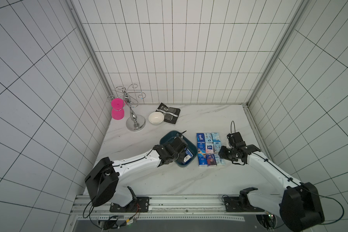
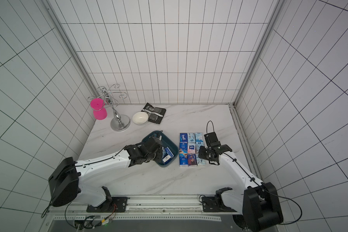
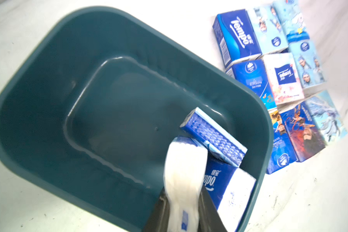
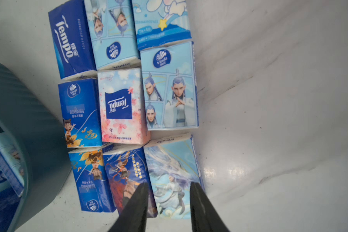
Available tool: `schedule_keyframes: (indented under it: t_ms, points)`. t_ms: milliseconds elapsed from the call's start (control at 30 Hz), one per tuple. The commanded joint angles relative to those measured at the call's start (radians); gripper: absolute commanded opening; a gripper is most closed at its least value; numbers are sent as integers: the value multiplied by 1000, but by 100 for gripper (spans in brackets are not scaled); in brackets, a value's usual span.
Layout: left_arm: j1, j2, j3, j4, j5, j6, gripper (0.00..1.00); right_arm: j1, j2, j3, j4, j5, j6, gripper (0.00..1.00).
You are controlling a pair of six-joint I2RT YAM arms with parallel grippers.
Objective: Take the pocket tissues out of the storage box
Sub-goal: Pick up the pocket tissues from the storage box.
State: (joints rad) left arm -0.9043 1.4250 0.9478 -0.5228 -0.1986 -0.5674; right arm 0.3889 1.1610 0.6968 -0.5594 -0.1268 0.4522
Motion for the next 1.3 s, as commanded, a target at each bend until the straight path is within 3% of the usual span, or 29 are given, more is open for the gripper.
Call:
schedule_keyframes:
  t_ms: [0, 133, 367, 533, 600, 700, 967, 1267]
  points:
    - [17, -62, 32, -12, -31, 8, 21, 27, -3, 67, -1, -9, -40, 39]
    - [21, -77, 96, -18, -12, 29, 21, 28, -4, 97, -3, 45, -24, 39]
    - [27, -24, 218, 38, 139, 95, 22, 27, -47, 158, 28, -89, -131, 41]
    - [42, 110, 328, 79, 353, 115, 22, 17, -64, 193, -31, 73, -84, 42]
    - [42, 166, 377, 51, 404, 111, 21, 8, -61, 205, -65, 75, -82, 42]
    - [41, 206, 389, 53, 441, 106, 21, 6, -91, 182, -44, -33, -131, 43]
    - [70, 143, 345, 31, 516, 162, 21, 24, -172, 98, 122, -358, -226, 45]
    - [98, -64, 162, 59, 583, 162, 22, 78, -178, 61, 301, -569, -311, 46]
